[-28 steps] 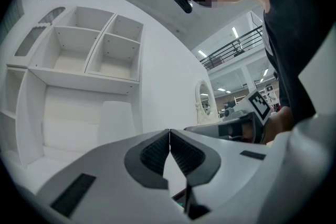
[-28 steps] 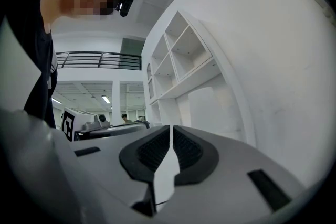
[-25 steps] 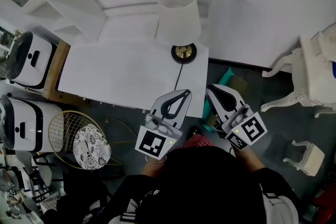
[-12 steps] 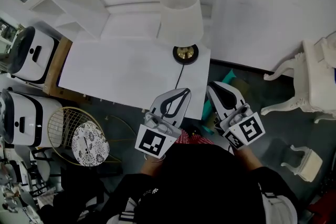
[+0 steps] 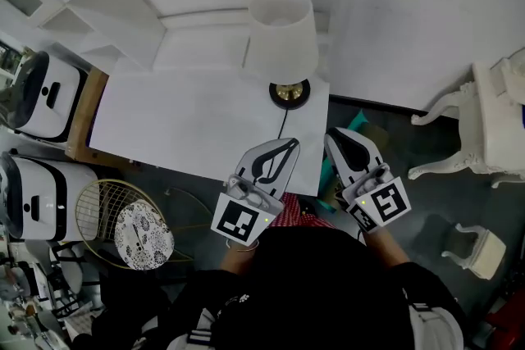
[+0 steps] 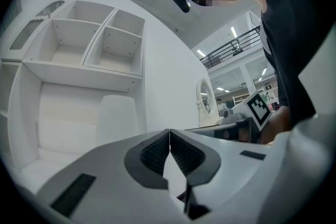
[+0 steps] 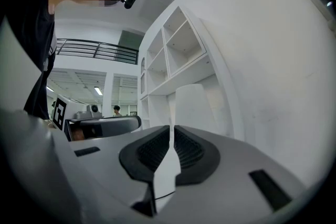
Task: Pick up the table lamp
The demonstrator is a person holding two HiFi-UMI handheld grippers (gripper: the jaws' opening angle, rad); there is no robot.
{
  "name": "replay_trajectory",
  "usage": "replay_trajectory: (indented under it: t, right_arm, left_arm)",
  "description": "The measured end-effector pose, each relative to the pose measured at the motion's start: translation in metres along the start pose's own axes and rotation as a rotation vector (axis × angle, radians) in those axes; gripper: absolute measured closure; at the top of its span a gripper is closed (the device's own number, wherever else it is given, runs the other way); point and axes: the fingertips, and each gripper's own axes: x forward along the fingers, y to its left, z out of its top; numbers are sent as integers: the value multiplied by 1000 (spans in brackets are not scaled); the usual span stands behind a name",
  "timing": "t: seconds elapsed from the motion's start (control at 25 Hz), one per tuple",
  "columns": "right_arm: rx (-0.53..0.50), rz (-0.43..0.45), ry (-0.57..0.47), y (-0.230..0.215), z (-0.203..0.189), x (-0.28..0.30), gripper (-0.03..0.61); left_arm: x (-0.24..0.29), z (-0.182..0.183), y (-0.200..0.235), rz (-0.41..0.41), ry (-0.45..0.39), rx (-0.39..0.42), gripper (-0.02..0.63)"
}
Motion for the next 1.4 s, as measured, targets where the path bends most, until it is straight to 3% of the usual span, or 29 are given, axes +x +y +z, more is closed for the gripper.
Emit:
replay_trajectory:
  t: [0.44,0.6,1.4]
  right_arm:
    - [-14,-40,33,-25,-28,43,557]
    - [-24,-36,55,-33,-41,61,505]
    - [-39,-105,149,-76,-110,133,459]
  left_arm:
    - [20,-19,43,-39,11,-20,601]
    - [27,-26,58,-44,19,-30,601]
    - [54,-52,110,-64,60,-61,601]
